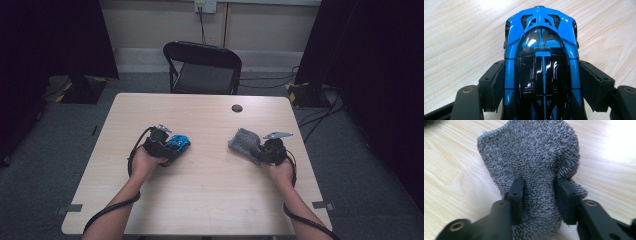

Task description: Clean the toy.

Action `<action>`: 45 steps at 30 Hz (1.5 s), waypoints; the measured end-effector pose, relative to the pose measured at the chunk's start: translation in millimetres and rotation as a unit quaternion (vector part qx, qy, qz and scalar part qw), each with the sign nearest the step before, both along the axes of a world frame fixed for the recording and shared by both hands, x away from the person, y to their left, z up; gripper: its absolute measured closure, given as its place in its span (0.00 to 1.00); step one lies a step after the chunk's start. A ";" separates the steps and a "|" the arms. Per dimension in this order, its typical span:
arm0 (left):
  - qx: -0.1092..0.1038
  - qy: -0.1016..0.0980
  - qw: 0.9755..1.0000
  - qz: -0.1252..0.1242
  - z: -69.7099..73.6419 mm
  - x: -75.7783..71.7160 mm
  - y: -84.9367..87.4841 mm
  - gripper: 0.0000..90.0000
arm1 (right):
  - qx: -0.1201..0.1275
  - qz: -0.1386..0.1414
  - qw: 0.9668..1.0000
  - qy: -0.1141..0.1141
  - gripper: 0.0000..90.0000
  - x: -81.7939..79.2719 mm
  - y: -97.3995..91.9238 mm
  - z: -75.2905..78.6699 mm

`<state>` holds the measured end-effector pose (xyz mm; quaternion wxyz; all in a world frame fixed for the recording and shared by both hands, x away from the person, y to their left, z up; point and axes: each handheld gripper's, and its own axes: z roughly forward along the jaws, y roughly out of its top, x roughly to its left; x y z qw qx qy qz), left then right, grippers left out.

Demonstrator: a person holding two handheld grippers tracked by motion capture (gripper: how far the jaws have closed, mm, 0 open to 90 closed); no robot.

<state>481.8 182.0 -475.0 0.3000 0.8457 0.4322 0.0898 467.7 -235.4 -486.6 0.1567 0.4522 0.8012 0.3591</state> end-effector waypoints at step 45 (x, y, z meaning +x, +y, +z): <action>-0.040 -0.051 0.995 -0.071 30.3 -32.2 -28.6 0.14 | 0.003 0.070 0.997 -0.042 0.16 -26.2 21.5 33.3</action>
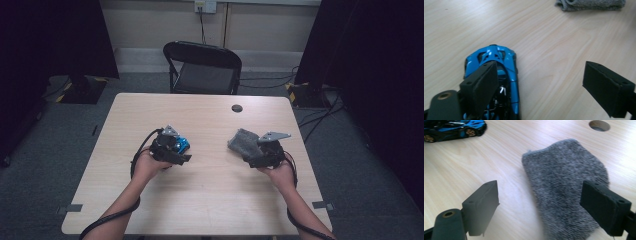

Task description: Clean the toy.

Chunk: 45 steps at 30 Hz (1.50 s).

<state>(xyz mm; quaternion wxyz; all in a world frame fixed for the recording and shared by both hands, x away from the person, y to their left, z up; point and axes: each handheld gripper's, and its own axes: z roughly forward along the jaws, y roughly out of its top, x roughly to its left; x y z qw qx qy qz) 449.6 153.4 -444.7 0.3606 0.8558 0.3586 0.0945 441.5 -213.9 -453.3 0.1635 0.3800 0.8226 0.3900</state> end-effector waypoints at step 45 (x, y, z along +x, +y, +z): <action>0.002 -0.008 0.995 -0.101 -21.3 -64.8 -33.2 0.10 | -0.006 0.119 0.993 0.016 0.15 -43.1 58.4 -9.0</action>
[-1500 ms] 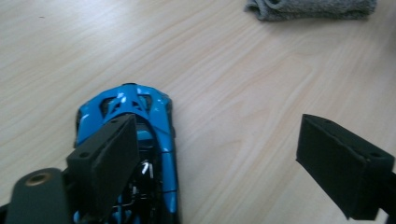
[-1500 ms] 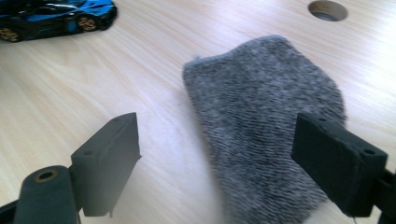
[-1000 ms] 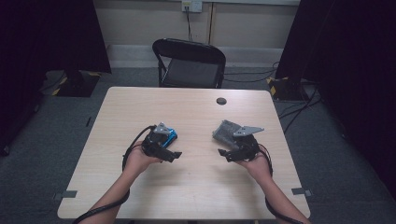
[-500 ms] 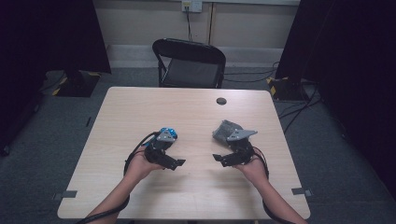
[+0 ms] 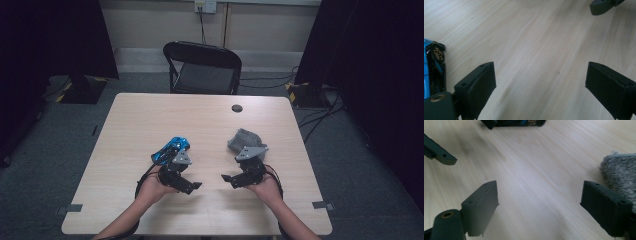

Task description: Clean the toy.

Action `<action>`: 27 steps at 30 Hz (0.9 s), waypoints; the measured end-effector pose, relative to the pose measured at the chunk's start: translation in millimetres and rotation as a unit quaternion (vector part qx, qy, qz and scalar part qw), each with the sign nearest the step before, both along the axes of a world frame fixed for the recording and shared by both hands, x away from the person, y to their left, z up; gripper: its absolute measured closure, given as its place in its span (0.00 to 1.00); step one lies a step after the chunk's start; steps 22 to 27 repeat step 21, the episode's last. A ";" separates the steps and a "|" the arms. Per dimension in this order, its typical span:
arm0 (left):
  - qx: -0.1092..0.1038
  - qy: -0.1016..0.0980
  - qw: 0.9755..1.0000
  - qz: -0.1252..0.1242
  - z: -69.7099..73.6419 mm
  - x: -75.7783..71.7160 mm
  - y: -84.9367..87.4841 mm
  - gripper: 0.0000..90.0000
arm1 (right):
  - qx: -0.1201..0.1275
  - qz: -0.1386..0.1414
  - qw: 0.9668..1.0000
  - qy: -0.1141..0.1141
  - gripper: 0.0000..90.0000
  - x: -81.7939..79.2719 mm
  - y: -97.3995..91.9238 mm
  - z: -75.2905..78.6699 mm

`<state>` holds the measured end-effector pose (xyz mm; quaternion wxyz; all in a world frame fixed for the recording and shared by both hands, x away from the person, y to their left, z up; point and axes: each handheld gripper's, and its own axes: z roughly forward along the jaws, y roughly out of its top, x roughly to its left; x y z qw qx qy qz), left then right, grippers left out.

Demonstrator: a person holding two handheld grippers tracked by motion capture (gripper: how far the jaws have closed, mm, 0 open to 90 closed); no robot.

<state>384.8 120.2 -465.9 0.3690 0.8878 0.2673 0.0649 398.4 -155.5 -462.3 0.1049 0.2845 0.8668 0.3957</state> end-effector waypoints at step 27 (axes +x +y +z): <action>0.017 -0.013 1.000 -0.021 -28.5 -20.8 -7.9 0.10 | -0.034 0.034 0.999 0.015 0.16 -23.9 10.8 -34.3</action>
